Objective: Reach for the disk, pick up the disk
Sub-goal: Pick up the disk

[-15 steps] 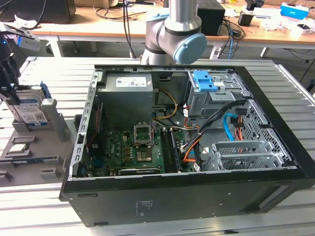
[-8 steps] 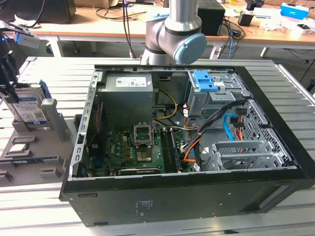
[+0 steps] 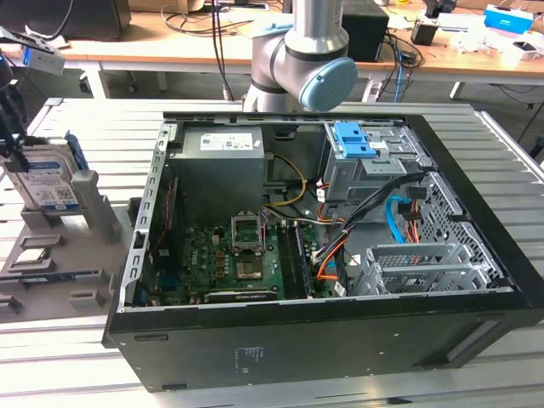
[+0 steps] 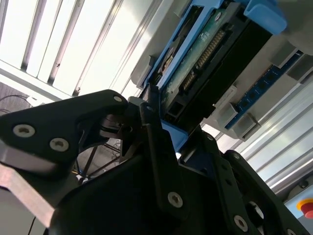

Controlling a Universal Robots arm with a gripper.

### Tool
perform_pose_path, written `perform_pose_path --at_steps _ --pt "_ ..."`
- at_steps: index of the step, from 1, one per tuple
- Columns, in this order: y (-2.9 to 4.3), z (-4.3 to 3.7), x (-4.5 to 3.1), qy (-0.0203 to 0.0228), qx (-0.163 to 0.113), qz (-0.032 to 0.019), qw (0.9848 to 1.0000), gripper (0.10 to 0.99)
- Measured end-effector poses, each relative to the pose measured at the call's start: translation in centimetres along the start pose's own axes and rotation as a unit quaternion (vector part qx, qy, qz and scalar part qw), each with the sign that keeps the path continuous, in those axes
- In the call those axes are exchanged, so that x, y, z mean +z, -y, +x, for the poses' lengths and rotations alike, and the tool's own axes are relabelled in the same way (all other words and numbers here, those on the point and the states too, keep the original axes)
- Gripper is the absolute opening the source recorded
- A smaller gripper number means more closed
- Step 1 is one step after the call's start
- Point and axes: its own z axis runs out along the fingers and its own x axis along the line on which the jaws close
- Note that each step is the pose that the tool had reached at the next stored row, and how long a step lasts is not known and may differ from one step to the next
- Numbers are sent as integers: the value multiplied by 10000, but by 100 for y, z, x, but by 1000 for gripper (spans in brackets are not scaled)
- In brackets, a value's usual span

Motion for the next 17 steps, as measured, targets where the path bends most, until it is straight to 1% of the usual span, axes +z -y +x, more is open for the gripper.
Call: perform_pose_path --at_steps 1,3,15,17 --pt "-2 -1 -46 0 0 0 10000 369" --pt "-6 -3 -184 0 0 0 10000 369" --pt "-11 -4 -347 0 0 0 10000 369" --pt "-12 -4 -393 0 1 0 10000 369"
